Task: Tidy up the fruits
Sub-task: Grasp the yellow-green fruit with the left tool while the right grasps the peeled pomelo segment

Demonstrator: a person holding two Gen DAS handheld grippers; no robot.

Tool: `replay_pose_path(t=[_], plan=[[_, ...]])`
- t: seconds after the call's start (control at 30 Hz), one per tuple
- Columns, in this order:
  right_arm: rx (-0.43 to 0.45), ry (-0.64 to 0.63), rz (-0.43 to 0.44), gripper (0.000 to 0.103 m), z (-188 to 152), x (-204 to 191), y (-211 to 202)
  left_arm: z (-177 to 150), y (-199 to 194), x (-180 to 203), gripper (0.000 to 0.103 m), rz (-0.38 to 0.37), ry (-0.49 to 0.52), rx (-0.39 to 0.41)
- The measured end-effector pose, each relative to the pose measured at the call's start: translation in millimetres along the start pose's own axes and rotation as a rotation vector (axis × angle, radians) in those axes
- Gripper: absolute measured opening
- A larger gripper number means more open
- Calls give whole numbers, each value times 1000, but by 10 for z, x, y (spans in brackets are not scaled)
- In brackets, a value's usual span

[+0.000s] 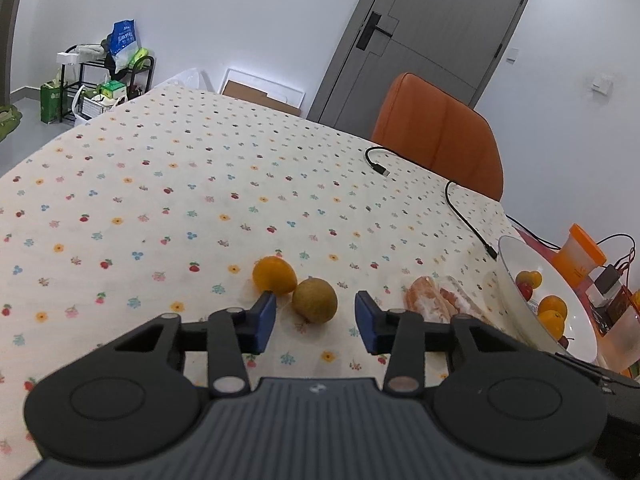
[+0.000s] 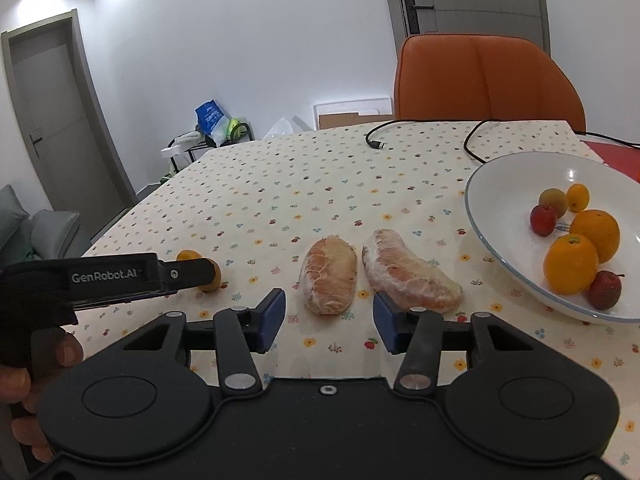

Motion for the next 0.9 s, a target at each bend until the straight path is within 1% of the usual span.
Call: replay_pose_path(t=[0.1, 0.17, 0.23, 0.3, 0.6, 0.63, 0.67, 0.9], plan=[[-6, -3, 1, 47, 13, -8, 48, 4, 35, -30, 29, 4, -9, -5], [-13, -1, 2, 45, 15, -8, 81, 11, 36, -40, 24, -11, -18, -8], [-20, 2, 2, 43, 14, -8, 125, 14, 20, -42, 22, -18, -22, -6], [-28, 2, 3, 41, 11, -15, 158, 11, -3, -51, 21, -17, -21, -2], [-35, -40, -31, 41, 66, -55, 255, 3, -86, -152, 20, -15, -43, 6], [-35, -44, -35, 39, 64, -54, 264, 3, -94, -162, 20, -13, -45, 6], [-34, -45, -42, 30, 65, -48, 273, 3, -102, -173, 20, -10, -48, 7], [-40, -41, -17, 29, 22, -78, 211, 5, -110, -213, 20, -7, -63, -1]])
Point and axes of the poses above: each gripper's, at about its wrist camera, not at the fingertips, and y roughly the way its jaws point, x to its right, z to its top, the point moved 5 cm from there along y, roughly the way its jaws point, and after that the axes turned 13 degrees about z, right-handed, at the moved point
